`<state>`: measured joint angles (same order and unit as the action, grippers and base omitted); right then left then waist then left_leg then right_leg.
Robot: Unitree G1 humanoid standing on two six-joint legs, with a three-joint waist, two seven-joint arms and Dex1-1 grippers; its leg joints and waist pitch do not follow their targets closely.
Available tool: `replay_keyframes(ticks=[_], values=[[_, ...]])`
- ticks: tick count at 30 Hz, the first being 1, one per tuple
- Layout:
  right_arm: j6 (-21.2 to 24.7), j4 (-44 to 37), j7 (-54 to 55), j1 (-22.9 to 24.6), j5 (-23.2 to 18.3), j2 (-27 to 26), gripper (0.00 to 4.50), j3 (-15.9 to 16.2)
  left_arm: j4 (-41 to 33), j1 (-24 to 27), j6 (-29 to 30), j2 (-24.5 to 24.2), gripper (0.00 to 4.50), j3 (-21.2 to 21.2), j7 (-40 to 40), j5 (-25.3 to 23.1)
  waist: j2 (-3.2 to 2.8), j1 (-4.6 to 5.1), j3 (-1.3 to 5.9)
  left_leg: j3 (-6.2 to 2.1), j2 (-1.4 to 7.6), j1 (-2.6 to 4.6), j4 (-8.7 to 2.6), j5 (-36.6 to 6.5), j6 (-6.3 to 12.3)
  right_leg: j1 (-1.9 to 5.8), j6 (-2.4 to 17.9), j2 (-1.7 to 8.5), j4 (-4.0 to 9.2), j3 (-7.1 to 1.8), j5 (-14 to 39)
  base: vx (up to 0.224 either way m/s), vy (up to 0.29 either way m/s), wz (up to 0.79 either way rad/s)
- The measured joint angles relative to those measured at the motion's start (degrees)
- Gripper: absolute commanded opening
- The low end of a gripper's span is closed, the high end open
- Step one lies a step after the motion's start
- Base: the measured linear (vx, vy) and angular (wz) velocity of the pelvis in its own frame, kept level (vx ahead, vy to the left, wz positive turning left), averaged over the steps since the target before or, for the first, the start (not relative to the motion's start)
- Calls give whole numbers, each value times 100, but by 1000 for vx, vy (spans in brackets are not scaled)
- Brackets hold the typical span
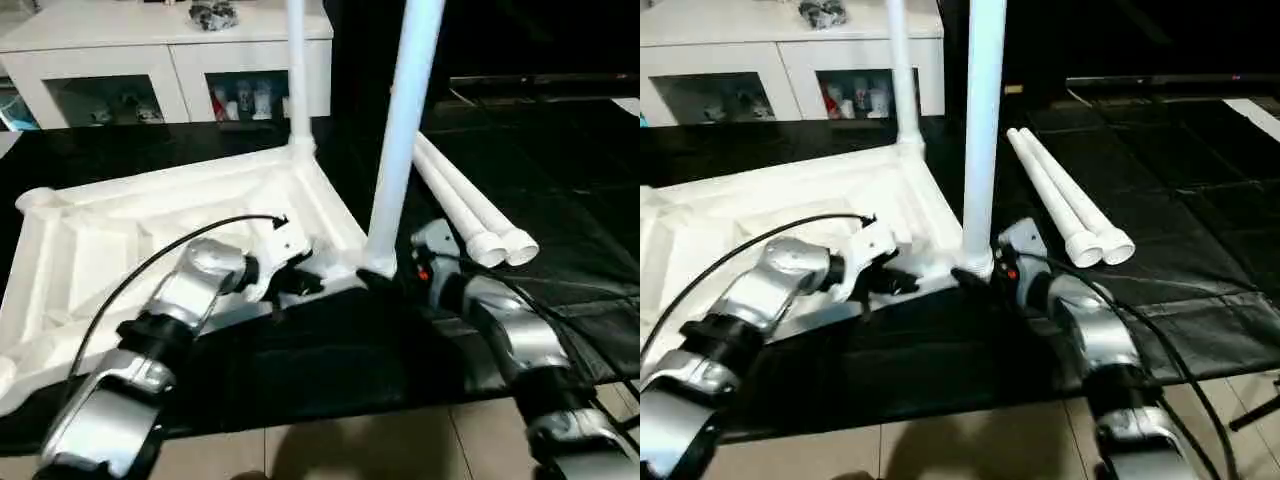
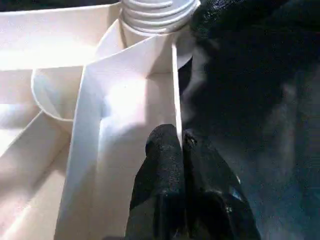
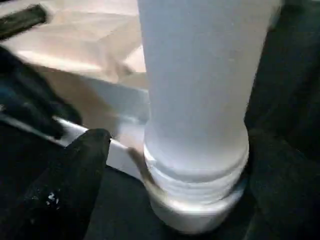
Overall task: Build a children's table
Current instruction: Rotate leg to tighten
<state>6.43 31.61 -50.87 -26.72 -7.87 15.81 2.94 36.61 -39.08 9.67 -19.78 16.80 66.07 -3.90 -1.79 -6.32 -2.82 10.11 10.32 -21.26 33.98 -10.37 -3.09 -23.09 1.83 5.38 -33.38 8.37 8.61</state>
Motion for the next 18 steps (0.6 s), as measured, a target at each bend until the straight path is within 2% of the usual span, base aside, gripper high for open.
replay_keyframes(ticks=[7, 14, 18], values=[[-96, -449, -1547, 110, -286, 736, 445, 151, -17, 60, -689, -398, 0, 244, 827, 14, 2, -176, 1, 0, 0, 7, 14, 1, -2, 17, -3, 0, -2, -5, 1, 0, 0, 0], [-686, -444, -2440, 172, -159, 1106, 445, 601, 34, 61, -1139, -554, 0, 351, 1306, 13, 3, -214, 1, 0, 0, 6, 15, 1, -2, 18, -4, 0, -3, -5, 1, 0, 0, 0], [-680, -433, -2808, 163, -174, 1133, 445, 667, -42, 95, -1259, -591, 0, 452, 1601, 64, 7, -247, 3, 0, 0, 6, 15, 1, -2, 19, -5, 0, -3, -5, 2, 0, 0, 0]])
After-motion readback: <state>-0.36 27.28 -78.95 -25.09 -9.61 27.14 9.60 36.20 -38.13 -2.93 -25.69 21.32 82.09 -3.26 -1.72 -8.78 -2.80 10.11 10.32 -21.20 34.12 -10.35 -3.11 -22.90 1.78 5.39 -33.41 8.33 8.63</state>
